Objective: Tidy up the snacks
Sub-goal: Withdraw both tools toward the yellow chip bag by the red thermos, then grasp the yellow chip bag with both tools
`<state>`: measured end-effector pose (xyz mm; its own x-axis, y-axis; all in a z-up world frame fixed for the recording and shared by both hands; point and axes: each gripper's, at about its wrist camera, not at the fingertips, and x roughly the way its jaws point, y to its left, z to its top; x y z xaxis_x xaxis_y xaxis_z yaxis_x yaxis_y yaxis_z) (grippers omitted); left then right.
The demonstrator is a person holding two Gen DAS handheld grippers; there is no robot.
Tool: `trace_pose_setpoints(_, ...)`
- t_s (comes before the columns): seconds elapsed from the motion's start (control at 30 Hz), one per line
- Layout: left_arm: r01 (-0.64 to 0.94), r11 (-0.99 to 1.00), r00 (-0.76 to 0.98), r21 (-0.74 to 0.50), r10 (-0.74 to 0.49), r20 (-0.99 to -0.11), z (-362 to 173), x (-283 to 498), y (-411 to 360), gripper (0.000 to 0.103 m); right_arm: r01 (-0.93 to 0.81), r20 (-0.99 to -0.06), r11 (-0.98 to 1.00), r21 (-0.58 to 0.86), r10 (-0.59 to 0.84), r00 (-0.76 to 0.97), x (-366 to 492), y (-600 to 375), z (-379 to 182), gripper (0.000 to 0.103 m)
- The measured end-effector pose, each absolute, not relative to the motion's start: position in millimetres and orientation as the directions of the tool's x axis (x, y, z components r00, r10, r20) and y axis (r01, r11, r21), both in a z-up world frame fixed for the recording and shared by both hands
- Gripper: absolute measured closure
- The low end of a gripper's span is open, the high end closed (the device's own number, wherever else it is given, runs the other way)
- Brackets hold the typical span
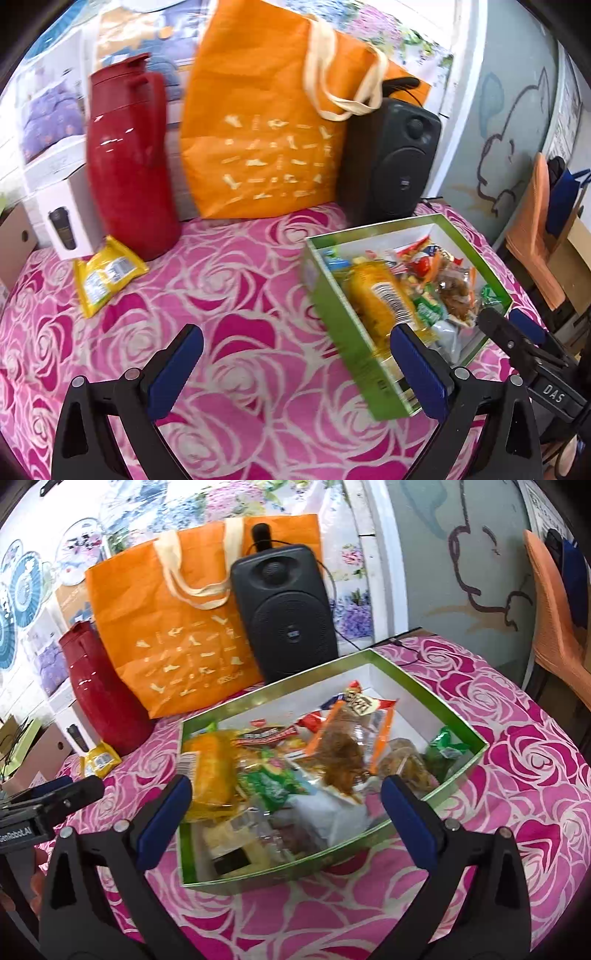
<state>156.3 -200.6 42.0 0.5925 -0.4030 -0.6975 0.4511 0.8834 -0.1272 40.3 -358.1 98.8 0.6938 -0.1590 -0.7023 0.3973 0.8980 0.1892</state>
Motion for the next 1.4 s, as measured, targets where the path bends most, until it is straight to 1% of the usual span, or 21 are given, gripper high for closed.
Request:
trace_pose_setpoints(0.1,0.421,0.897,0.604,-0.132,-0.386,-0.697,41.1,157.4,-179.3,0.0,0.352,-0.701,0.913,0.207,-0.113,0.704,49.1,-339.7,103.7,0.001)
trace_pose_setpoints(0.33,0.328,0.934,0.635,-0.139,-0.327,-0.7,38.6,174.9,-114.8,0.0,0.186,-0.69,0.955,0.23,0.025,0.723,89.5,-275.8,111.3,0.001)
trace_pose_setpoints(0.47,0.265,0.951,0.633,-0.159,-0.296,-0.715,34.8,195.9,-69.5,0.0,0.11,-0.692,0.948,0.298,0.135,0.709,120.6,-246.7,103.7,0.001)
trace_pose_setpoints(0.63,0.218,0.959,0.631,-0.182,-0.281,-0.723,29.8,226.1,-22.9,0.0,0.013,-0.706,0.925,0.38,0.281,0.65,171.3,-212.5,79.3,0.001)
trace_pose_setpoints(0.73,0.193,0.958,0.617,-0.214,-0.288,-0.732,24.1,246.5,0.2,0.001,-0.031,-0.715,0.917,0.397,0.331,0.615,202.1,-194.9,60.6,0.001)
trace_pose_setpoints(0.9,0.178,0.945,0.59,-0.273,-0.324,-0.739,8.6,279.3,23.8,0.001,-0.072,-0.754,0.924,0.375,0.349,0.557,246.9,-173.2,26.4,0.001)
trace_pose_setpoints(1.0,0.17,0.937,0.576,-0.305,-0.345,-0.741,-4.4,300.7,32.3,0.002,-0.103,-0.758,0.925,0.366,0.361,0.543,267.6,-165.6,12.0,0.004)
trace_pose_setpoints(1.17,0.182,0.914,0.529,-0.362,-0.402,-0.748,-26.0,328.4,31.2,0.011,-0.136,-0.751,0.903,0.407,0.416,0.513,301.6,-156.6,-12.5,0.005)
trace_pose_setpoints(1.27,0.196,0.902,0.51,-0.384,-0.428,-0.746,-35.3,339.8,26.7,0.015,-0.147,-0.738,0.886,0.44,0.451,0.502,314.7,-155.1,-22.4,0.006)
trace_pose_setpoints(1.37,0.206,0.887,0.49,-0.413,-0.459,-0.741,-42.4,351.2,24.7,0.022,-0.162,-0.737,0.882,0.443,0.461,0.495,325.5,-151.7,-30.8,0.009)
trace_pose_setpoints(1.4,0.208,0.886,0.488,-0.415,-0.462,-0.741,-42.9,353.9,24.0,0.023,-0.161,-0.737,0.879,0.448,0.465,0.49,328.6,-151.3,-34.1,0.011)
